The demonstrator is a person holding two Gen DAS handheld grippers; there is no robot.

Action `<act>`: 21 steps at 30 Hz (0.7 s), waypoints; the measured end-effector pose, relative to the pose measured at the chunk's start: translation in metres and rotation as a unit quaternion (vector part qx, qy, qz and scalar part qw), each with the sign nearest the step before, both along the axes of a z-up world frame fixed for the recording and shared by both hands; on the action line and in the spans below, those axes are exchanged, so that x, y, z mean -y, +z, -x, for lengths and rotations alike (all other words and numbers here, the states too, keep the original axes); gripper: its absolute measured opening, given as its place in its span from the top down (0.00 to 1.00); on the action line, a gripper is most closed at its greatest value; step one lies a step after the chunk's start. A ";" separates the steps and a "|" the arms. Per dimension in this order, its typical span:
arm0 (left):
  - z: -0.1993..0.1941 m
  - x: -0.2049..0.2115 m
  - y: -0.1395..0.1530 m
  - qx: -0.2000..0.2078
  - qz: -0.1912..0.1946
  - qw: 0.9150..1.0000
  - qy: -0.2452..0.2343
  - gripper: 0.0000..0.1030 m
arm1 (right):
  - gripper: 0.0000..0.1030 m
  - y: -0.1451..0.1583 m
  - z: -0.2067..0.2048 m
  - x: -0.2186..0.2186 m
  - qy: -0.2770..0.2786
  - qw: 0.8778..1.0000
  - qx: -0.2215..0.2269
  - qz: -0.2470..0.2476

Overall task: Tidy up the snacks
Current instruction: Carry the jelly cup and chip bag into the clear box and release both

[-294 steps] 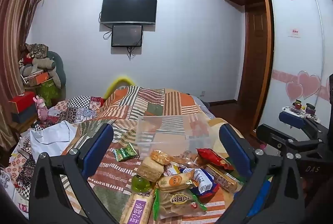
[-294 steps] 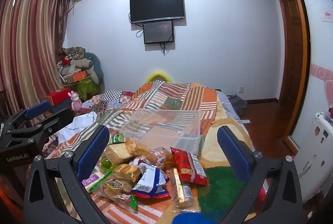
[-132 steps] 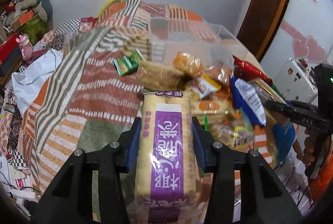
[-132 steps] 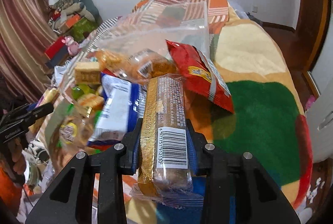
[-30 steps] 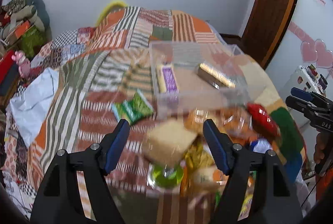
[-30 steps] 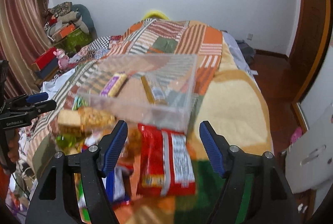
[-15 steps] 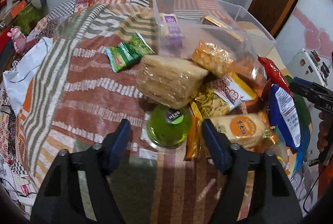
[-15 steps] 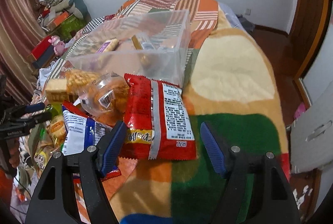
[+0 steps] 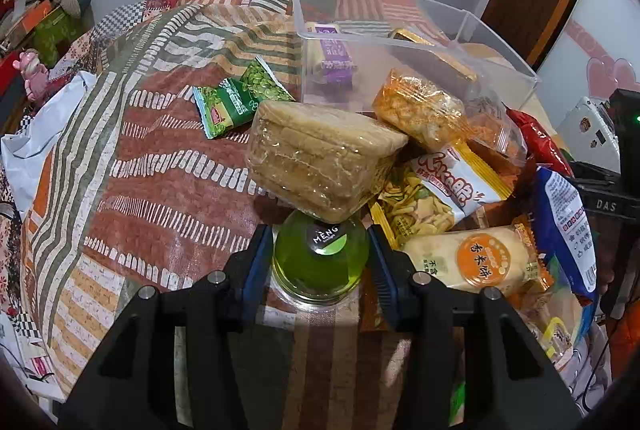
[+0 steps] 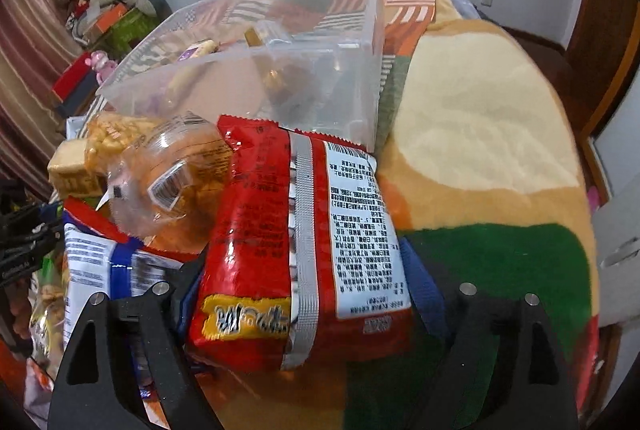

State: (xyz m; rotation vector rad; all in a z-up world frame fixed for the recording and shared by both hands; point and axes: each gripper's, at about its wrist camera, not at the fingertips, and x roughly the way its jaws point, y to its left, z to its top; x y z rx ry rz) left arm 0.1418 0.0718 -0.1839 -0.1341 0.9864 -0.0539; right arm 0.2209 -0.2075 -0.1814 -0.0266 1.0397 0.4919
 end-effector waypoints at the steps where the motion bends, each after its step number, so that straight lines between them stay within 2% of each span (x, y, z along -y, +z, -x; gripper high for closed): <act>1: 0.000 0.000 0.000 0.002 -0.001 1.000 0.000 0.54 | 0.19 0.000 0.000 0.001 -0.002 1.000 0.000 -0.004; 3: 0.001 0.001 0.000 0.006 -0.006 1.000 -0.001 0.54 | 0.20 0.002 0.000 0.004 -0.004 1.000 0.000 -0.010; 5: 0.003 0.002 0.002 0.008 -0.009 1.000 0.001 0.55 | 0.25 0.004 0.001 0.005 -0.003 1.000 0.004 -0.013; 7: 0.005 0.002 0.004 0.007 -0.006 1.000 0.002 0.55 | 0.35 0.008 0.003 0.008 0.000 1.000 0.008 -0.016; 12: 0.012 -0.001 0.013 0.009 0.002 1.000 0.007 0.55 | 0.45 0.016 0.011 0.014 -0.003 1.000 0.012 -0.027; 21: 0.034 -0.002 0.044 0.042 -0.001 0.999 0.010 0.56 | 0.46 0.038 0.026 0.014 -0.005 0.999 0.040 -0.034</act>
